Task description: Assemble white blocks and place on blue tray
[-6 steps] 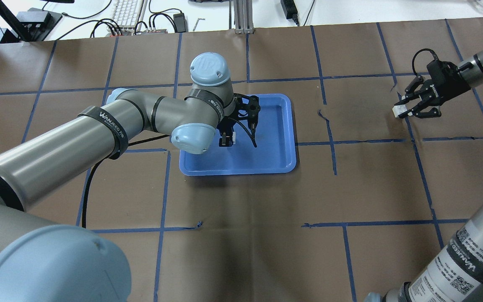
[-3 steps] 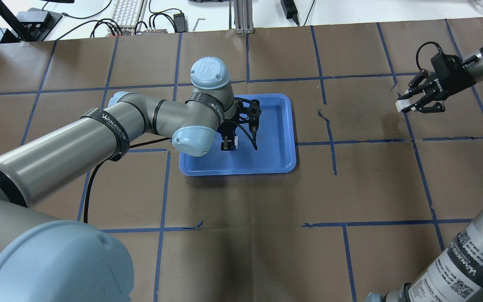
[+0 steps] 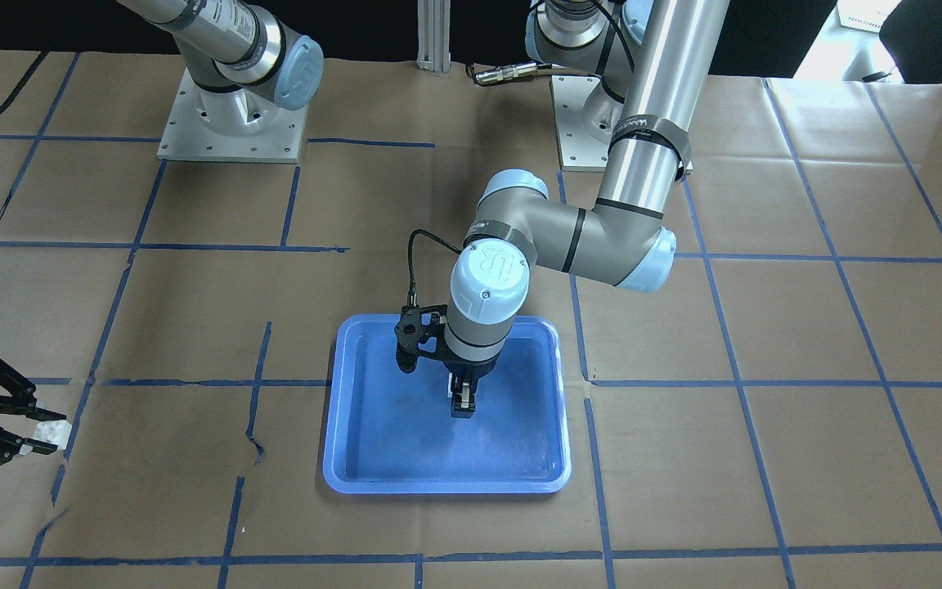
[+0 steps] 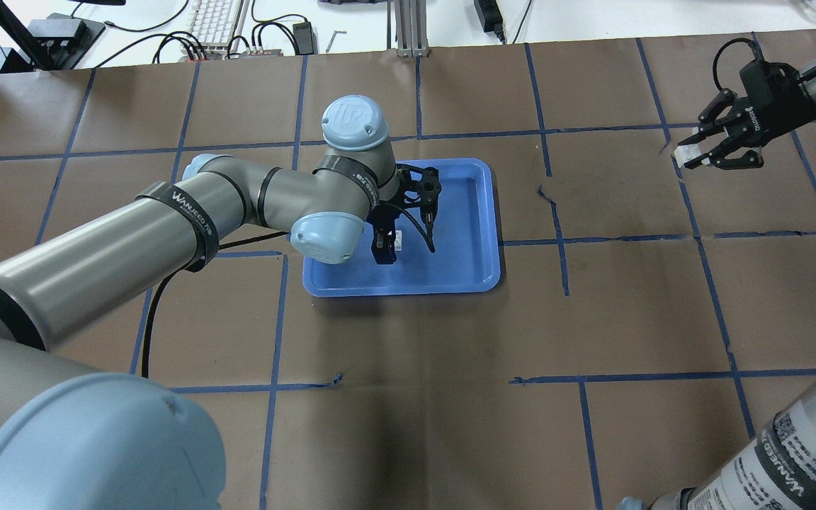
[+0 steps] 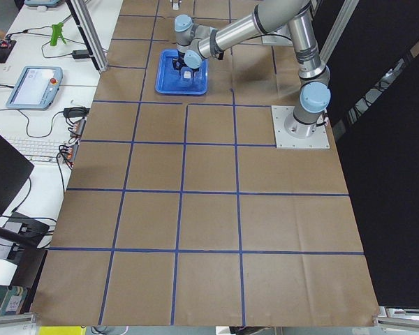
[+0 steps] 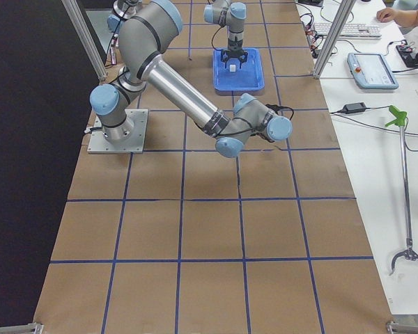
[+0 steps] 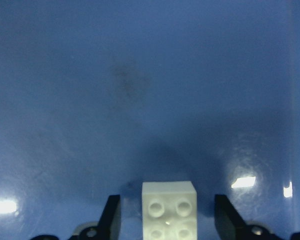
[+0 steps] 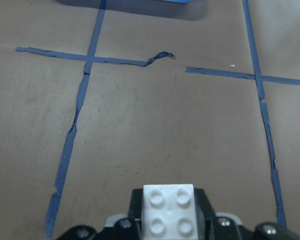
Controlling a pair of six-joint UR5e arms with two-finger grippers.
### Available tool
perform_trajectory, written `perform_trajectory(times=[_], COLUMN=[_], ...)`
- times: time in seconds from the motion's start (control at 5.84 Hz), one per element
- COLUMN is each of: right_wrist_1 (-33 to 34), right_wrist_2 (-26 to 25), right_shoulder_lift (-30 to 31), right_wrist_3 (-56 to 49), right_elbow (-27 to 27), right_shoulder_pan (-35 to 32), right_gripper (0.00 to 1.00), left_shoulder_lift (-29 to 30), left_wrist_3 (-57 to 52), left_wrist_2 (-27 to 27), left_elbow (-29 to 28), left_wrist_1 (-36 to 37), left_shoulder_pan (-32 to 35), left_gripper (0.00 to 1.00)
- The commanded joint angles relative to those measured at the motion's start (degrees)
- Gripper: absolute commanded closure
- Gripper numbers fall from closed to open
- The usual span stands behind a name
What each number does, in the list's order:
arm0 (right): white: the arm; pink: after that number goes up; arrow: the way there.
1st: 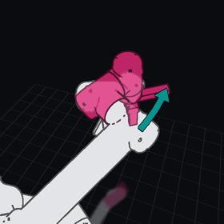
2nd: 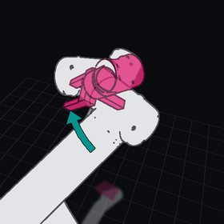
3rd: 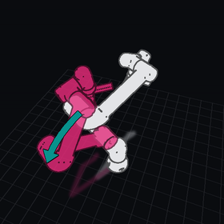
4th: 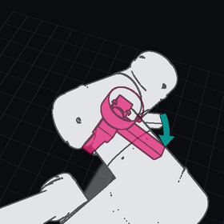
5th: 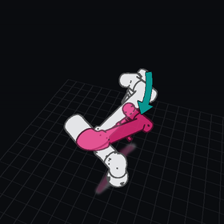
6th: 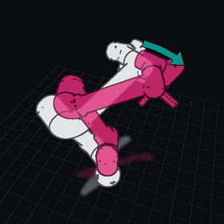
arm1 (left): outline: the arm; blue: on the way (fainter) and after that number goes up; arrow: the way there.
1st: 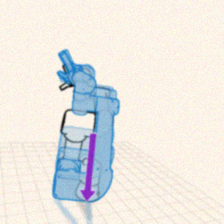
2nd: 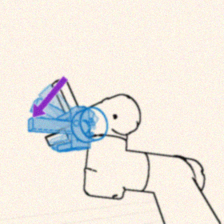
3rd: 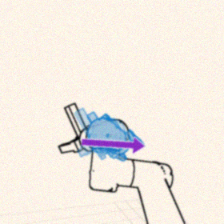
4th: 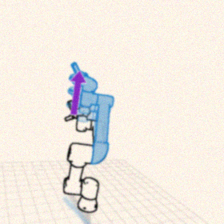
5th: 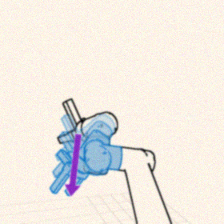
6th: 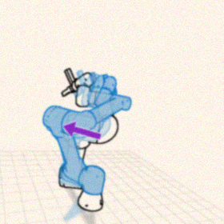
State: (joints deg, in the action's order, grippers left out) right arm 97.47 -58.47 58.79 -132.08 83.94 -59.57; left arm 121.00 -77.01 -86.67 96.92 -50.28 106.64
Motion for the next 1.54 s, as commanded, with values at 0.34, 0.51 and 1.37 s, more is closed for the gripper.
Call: perform_trajectory(times=[0.34,0.51,1.37], right_wrist_1=[-0.5,-0.1,36.3], right_wrist_2=[5.6,7.7,8.6], right_shoulder_lift=[8.1,9.1,8.2], right_wrist_3=[8.4,10.6,45.6], right_elbow=[9.3,11.0,22.3], right_shoulder_pan=[-8.4,-11.7,-29.9], right_gripper=[0.73,0.73,0.73], left_shoulder_lift=[-17.6,-21.4,-32.2], left_wrist_3=[-0.1,-0.2,21.1], left_wrist_2=[0.0,-0.2,-4.2], left_elbow=[-1.6,-1.9,-2.0], left_wrist_1=[-23.4,-29.7,-37.1], left_shoulder_pan=[-9.1,-10.8,-16.3], left_gripper=[0.01,0.01,0.01])
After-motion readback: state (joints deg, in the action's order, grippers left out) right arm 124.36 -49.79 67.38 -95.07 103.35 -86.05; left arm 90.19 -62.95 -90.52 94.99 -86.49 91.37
